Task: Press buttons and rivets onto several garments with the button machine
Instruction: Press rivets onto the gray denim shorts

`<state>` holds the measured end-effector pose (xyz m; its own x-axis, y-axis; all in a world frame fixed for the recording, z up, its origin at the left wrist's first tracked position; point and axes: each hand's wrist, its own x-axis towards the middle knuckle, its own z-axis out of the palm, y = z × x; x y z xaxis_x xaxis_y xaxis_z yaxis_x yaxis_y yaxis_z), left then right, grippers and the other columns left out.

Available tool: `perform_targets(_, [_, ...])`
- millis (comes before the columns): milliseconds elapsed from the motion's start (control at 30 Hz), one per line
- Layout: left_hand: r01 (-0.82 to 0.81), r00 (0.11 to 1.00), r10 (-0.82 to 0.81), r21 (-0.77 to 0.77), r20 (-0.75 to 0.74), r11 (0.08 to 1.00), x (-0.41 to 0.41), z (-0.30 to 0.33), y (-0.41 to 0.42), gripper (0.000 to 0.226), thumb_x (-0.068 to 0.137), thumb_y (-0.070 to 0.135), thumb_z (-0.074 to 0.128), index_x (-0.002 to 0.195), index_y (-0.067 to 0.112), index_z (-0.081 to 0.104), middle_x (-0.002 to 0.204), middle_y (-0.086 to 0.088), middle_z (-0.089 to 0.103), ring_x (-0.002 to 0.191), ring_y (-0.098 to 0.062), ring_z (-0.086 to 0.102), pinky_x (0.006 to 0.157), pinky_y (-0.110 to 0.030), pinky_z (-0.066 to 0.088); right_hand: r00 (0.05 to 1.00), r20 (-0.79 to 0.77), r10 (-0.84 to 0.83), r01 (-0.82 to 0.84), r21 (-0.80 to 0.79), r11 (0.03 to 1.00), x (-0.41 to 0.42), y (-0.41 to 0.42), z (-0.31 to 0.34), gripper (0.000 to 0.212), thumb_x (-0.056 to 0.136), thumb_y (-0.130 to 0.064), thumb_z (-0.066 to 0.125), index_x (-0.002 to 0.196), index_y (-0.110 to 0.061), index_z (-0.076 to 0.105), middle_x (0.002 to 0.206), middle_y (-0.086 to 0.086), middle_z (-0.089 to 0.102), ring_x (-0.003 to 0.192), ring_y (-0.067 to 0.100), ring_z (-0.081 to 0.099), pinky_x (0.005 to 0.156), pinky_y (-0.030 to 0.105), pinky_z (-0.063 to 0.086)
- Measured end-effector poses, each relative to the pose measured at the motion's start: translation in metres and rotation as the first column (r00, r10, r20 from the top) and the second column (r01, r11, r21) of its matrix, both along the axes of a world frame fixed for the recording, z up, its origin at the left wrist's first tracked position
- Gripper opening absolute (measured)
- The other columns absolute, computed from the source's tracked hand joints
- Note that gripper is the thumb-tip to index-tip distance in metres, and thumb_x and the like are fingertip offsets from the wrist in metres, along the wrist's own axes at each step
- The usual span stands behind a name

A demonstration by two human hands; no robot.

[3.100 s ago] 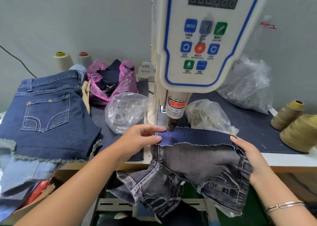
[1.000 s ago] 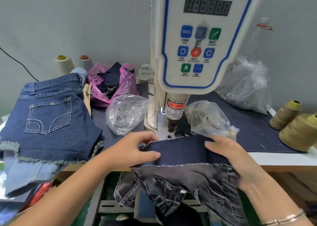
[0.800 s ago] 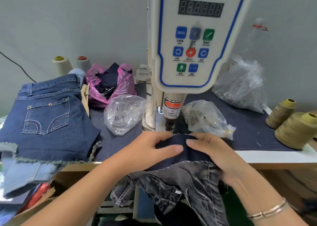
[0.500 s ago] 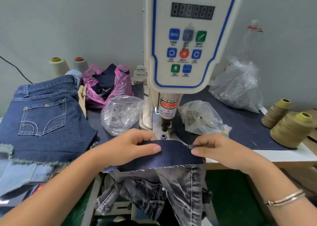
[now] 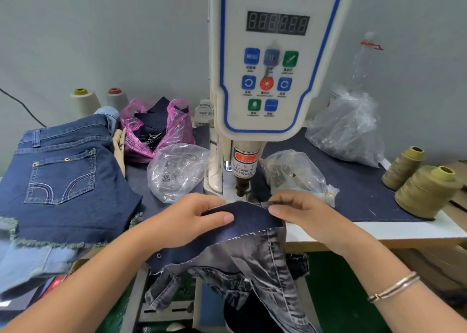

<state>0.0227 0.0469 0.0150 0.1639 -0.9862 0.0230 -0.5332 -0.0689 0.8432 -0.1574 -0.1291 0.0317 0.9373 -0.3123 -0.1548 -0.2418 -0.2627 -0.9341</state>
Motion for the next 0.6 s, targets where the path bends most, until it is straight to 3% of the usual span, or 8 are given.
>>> perform_targets(67, [-0.030,0.998,0.030,0.015,-0.058,0.999,0.012,-0.002,0.001,0.037,0.093,0.036,0.059,0.094,-0.001,0.066,0.088,-0.018,0.067,0.080,-0.010,0.056,0.074,-0.034,0.044,0.984,0.067,-0.163,0.165,-0.032,0.986,0.004,-0.007,0.003,0.015,0.092,-0.020,0.060,0.085,-0.026,0.071,0.082,-0.016,0.071,0.078,-0.006,0.062,0.072,0.004,0.042])
perform_targets(133, [-0.115,0.991,0.115,-0.004,-0.063,0.993,0.030,-0.009,0.006,0.017,0.094,0.023,0.060,0.087,0.009,0.069,0.081,0.002,0.070,0.076,-0.003,0.058,0.073,-0.022,0.045,0.912,0.158,-0.379,0.398,-0.113,0.910,0.006,-0.025,0.007,0.011,0.090,-0.025,0.062,0.083,-0.027,0.071,0.083,-0.013,0.071,0.082,-0.001,0.063,0.073,0.013,0.044])
perform_targets(200, [-0.198,0.978,0.197,0.000,0.066,0.980,0.049,-0.019,0.012,0.014,0.094,0.014,0.059,0.084,0.016,0.069,0.079,0.005,0.069,0.074,-0.002,0.058,0.075,-0.024,0.044,0.841,0.167,-0.515,0.533,-0.419,0.735,0.008,-0.052,0.008,0.014,0.091,-0.033,0.060,0.085,-0.027,0.072,0.093,-0.009,0.067,0.099,0.015,0.057,0.083,0.028,0.043])
perform_targets(267, [-0.216,0.941,0.198,0.039,0.273,0.976,0.059,-0.032,0.016,0.016,0.094,0.018,0.060,0.079,0.021,0.064,0.072,0.008,0.063,0.067,0.002,0.053,0.068,-0.027,0.040,0.834,0.033,-0.550,0.351,-0.801,0.484,0.015,-0.072,0.004,0.020,0.093,-0.042,0.053,0.098,-0.034,0.072,0.113,-0.006,0.056,0.114,0.024,0.040,0.094,0.038,0.032])
perform_targets(300, [-0.219,0.909,0.183,0.055,0.374,0.974,0.060,-0.040,0.016,0.016,0.094,0.021,0.061,0.078,0.020,0.063,0.069,0.008,0.061,0.065,0.000,0.053,0.065,-0.028,0.039,0.835,-0.034,-0.549,0.212,-0.901,0.378,0.020,-0.078,0.001,0.023,0.095,-0.044,0.049,0.103,-0.039,0.070,0.123,-0.006,0.050,0.118,0.025,0.033,0.096,0.039,0.027])
perform_targets(400, [-0.274,0.852,0.242,0.002,0.464,0.962,0.058,-0.059,0.015,0.014,0.093,0.023,0.062,0.088,0.012,0.067,0.078,0.005,0.067,0.075,-0.008,0.060,0.072,-0.032,0.046,0.869,-0.131,-0.478,-0.062,-0.986,0.157,0.040,-0.088,-0.012,0.028,0.095,-0.044,0.043,0.113,-0.043,0.066,0.137,-0.002,0.038,0.121,0.026,0.027,0.097,0.039,0.024])
perform_targets(467, [-0.307,0.876,0.298,-0.038,0.380,0.951,0.059,-0.064,0.017,0.011,0.092,0.022,0.064,0.084,0.016,0.069,0.077,0.009,0.068,0.075,-0.007,0.062,0.075,-0.035,0.047,0.870,-0.151,-0.469,-0.101,-0.986,0.131,0.056,-0.092,-0.020,0.030,0.094,-0.041,0.043,0.113,-0.038,0.066,0.131,0.000,0.039,0.115,0.026,0.029,0.091,0.038,0.025])
perform_targets(600, [-0.336,0.911,0.317,0.027,0.264,0.942,0.064,-0.065,0.016,0.014,0.090,0.025,0.067,0.077,0.022,0.070,0.075,0.008,0.069,0.076,-0.011,0.064,0.077,-0.038,0.048,0.833,-0.148,-0.533,-0.076,-0.985,0.155,0.077,-0.096,-0.030,0.031,0.092,-0.037,0.043,0.112,-0.027,0.065,0.110,0.000,0.044,0.104,0.024,0.035,0.079,0.034,0.025])
